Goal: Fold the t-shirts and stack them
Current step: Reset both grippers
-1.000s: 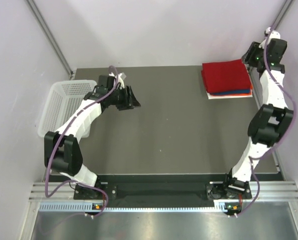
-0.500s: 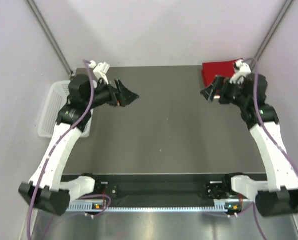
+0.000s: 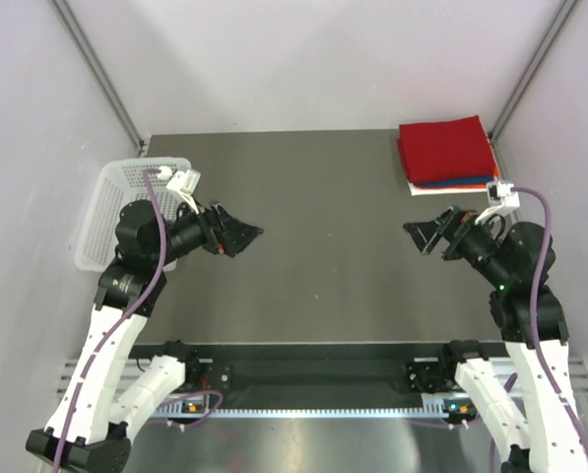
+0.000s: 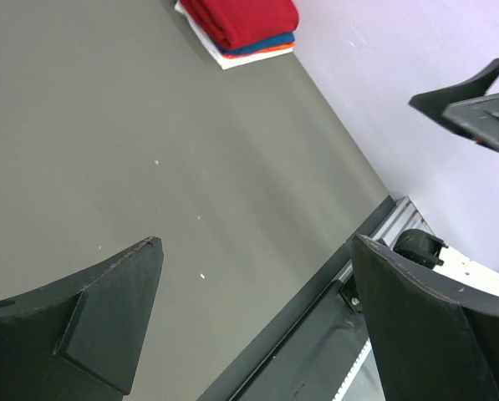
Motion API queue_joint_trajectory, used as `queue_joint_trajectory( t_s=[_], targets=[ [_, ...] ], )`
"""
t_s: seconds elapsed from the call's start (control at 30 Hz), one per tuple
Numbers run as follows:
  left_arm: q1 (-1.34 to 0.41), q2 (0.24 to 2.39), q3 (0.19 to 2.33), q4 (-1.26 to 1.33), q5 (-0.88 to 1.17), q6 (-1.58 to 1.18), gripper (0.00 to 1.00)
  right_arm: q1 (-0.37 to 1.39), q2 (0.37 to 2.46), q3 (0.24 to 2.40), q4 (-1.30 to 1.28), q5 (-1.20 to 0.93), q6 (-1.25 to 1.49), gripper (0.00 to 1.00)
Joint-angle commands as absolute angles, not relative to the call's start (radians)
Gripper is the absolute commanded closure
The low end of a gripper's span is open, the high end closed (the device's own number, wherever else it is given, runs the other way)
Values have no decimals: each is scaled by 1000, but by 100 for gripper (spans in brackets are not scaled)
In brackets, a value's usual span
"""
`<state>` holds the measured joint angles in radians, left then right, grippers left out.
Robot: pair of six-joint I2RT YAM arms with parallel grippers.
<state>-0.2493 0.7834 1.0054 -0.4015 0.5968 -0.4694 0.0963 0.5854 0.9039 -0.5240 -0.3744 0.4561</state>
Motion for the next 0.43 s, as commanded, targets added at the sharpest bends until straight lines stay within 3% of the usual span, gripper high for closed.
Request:
queue_joint_trajectory(
  t_s=[0.0, 0.13, 0.4],
  targets=[
    [-244, 750, 985, -388, 572, -478, 1, 97, 572, 911, -414, -426, 528, 0],
    [-244, 716, 957, -358, 569, -477, 1, 97, 531, 844, -301, -488, 532, 0],
    [-244, 683, 968, -347, 529, -469, 1, 97, 538, 888, -373, -445, 454, 0]
  ],
)
